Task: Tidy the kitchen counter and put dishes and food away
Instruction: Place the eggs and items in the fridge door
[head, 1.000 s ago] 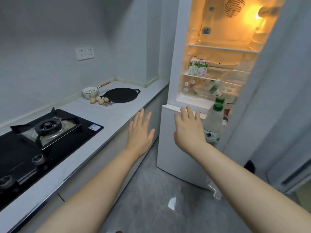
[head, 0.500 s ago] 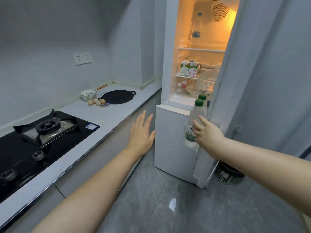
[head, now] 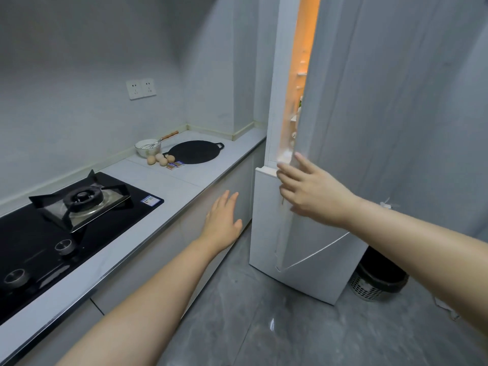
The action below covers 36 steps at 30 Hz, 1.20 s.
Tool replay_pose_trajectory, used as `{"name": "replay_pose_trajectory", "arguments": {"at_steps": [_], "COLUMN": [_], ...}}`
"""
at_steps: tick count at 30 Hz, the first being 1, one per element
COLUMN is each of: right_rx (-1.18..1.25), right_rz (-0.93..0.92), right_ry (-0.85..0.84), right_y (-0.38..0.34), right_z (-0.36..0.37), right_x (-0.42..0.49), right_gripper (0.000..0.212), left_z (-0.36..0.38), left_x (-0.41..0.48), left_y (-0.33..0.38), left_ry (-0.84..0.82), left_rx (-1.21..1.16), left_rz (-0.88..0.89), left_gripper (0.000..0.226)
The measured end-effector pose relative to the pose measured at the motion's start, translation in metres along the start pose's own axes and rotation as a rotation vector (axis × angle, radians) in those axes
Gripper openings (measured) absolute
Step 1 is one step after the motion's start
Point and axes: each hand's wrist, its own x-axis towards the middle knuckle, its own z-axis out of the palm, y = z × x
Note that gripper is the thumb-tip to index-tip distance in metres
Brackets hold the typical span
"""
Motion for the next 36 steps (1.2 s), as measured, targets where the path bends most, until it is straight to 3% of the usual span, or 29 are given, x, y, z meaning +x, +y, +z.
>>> {"name": "replay_pose_trajectory", "arguments": {"at_steps": [2, 5, 13, 18, 23, 28, 36], "right_rx": [-0.006, -0.042, -0.11, 0.002, 0.068, 0.055, 0.089], "right_rz": [0.064, 0.051, -0.07, -0.091, 0.006, 0.049, 0.072], "right_ry": [0.052, 0.095, 0.121, 0.052, 0.0, -0.09, -0.115], "right_y": [0.018, 0.039, 0.099, 0.128, 0.134, 0.151, 0.183], "right_z": [0.008, 0.031, 0.086, 0.121, 0.163, 0.201, 0.274], "right_x": [0.016, 0.042, 0.133, 0.184, 0.224, 0.252, 0.282], "right_gripper": [0.031, 0.019, 0.028, 0.031, 0.015, 0.016, 0.006], "left_z": [0.0, 0.004, 0.002, -0.011, -0.008, 0.0, 0.024], "left_x": [0.017, 0.048, 0.156, 0.226, 0.294, 0.345, 0.425], "left_y": [0.0, 0.009, 0.015, 0.0, -0.022, -0.031, -0.04], "left_ry": [-0.088, -0.139, -0.021, 0.054, -0.003, -0.029, -0.008], "left_rx": [-0.089, -0.25, -0.492, -0.647, -0.756, -0.865, -0.892], "left_rz": [-0.016, 0.005, -0.04, -0.074, -0.171, -0.21, -0.199], "left_gripper": [0.065, 0.062, 0.019, 0.023, 0.025, 0.036, 0.035]}}
